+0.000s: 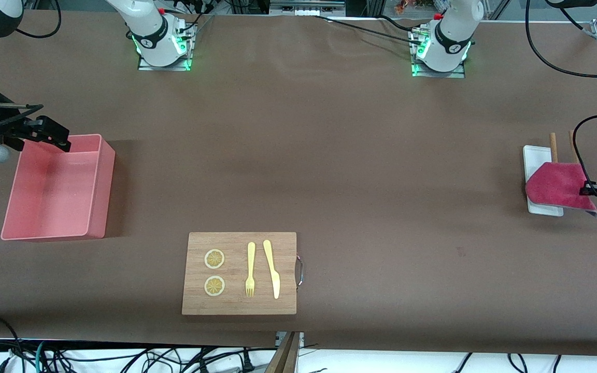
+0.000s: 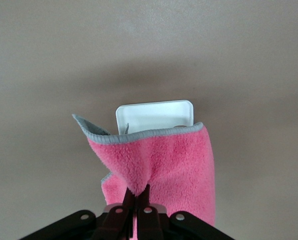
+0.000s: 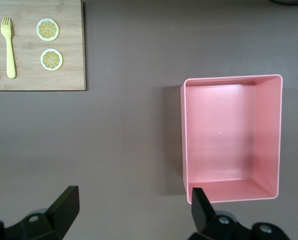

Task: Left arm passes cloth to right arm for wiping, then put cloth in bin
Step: 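Close the left gripper on the pink cloth's edge, then lift the cloth with the left gripper while the right gripper rises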

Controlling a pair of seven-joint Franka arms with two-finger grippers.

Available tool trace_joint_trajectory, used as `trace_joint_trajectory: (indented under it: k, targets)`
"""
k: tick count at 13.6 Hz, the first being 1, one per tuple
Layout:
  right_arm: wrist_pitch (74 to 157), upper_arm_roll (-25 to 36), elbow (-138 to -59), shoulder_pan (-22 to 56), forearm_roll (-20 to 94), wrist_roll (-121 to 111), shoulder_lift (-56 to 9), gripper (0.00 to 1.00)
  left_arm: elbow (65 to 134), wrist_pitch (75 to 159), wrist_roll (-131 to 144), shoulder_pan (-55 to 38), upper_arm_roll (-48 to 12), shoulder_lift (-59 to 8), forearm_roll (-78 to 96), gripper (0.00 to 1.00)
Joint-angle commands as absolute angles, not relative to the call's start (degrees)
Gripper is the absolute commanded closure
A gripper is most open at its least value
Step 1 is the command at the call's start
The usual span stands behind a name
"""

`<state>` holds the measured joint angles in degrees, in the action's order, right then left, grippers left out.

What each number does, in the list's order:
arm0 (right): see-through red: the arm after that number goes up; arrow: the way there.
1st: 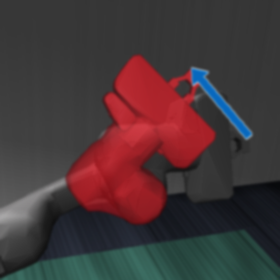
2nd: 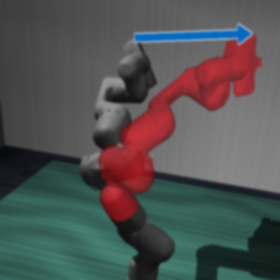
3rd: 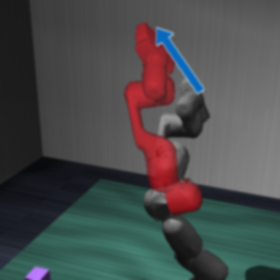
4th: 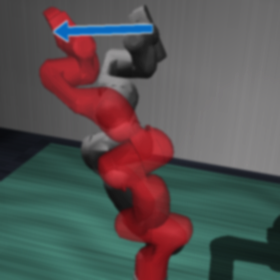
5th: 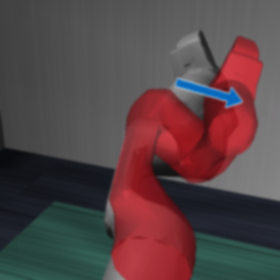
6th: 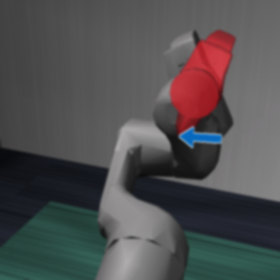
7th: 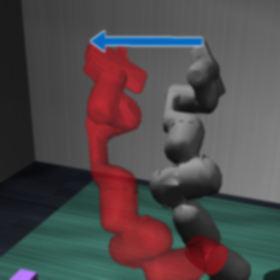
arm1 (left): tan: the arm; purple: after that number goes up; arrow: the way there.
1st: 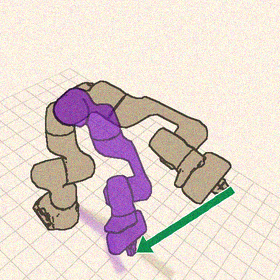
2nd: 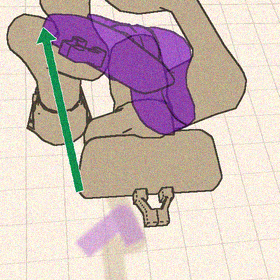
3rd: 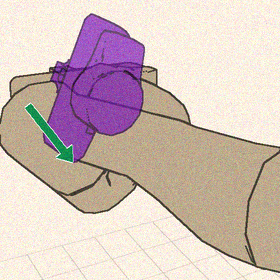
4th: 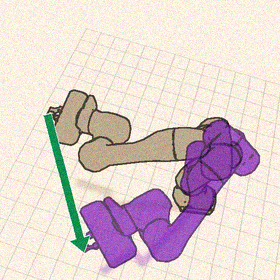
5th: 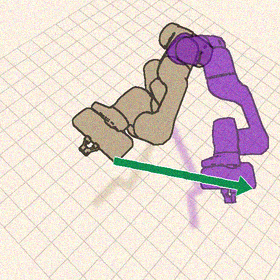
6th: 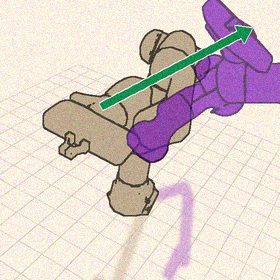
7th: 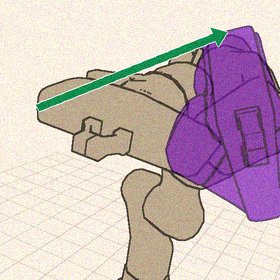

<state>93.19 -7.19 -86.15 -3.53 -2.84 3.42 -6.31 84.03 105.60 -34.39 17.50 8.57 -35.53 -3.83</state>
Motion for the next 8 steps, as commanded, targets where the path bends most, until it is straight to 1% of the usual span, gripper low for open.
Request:
trace_joint_trajectory:
  k: [1, 2, 4, 8]
  targets:
    - [92.4, -7.5, -85.3, -3.8, -3.0, 2.5, -6.3, 0.01, 83.1, 105.0, -35.5, 17.2, 8.0, -35.2, -2.4, 1.0]
    - [92.3, -7.5, -85.3, -3.8, -3.0, 2.5, -6.3, 0.0, 82.3, 104.8, -35.3, 17.1, 7.5, -35.2, -2.4, 1.0]
    - [92.3, -7.5, -85.3, -3.8, -3.0, 2.5, -6.3, 0.01, 80.2, 101.4, -34.5, 16.2, 6.9, -34.5, -1.9, 1.0]
    - [92.3, -7.5, -85.3, -3.8, -2.9, 2.5, -6.3, 0.01, 74.8, 90.1, -28.0, 10.7, 6.9, -32.4, -1.5, 1.0]
